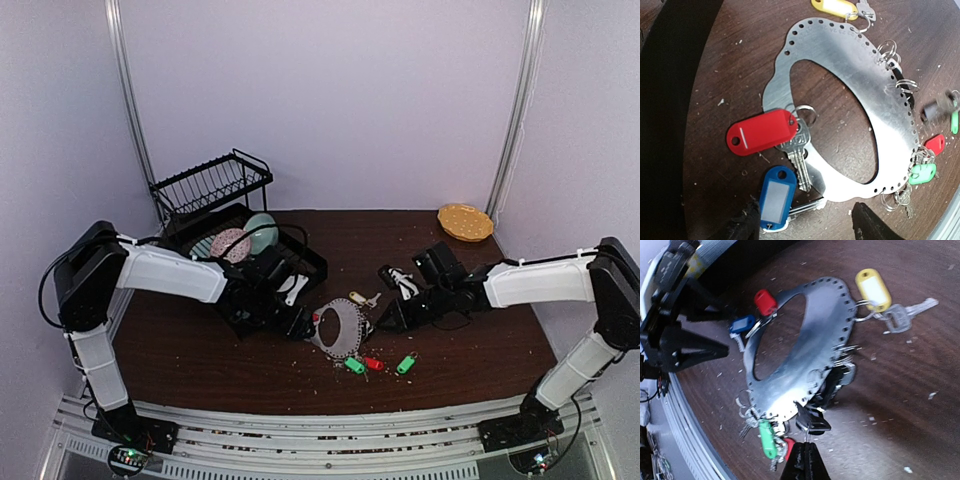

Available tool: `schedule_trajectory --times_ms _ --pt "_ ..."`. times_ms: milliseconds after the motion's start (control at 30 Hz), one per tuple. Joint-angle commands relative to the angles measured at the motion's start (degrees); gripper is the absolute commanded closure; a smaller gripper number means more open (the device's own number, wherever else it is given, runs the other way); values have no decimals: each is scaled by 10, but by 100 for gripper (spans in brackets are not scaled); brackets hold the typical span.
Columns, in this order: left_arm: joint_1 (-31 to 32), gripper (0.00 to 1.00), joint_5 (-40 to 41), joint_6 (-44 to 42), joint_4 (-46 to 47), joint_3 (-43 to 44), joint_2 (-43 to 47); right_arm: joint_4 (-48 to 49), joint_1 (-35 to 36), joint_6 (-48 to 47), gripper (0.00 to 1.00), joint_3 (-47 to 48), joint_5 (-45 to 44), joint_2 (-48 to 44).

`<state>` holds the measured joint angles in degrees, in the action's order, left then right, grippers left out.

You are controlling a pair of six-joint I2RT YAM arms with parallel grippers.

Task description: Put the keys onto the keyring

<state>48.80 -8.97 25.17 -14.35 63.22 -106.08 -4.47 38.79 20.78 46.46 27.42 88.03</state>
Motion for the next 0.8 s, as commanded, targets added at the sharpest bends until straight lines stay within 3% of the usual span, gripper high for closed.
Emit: schedule_trajectory --times_ms 0,300,767 --pt "2 34 -2 6 27 6 0 0 -54 0 100 10 -48 37" --pt "-5 34 -36 -2 36 35 -62 19 -52 -12 100 89 -19 182" --pt "-7 34 -97 -19 70 41 -86 110 -3 48 100 121 108 240"
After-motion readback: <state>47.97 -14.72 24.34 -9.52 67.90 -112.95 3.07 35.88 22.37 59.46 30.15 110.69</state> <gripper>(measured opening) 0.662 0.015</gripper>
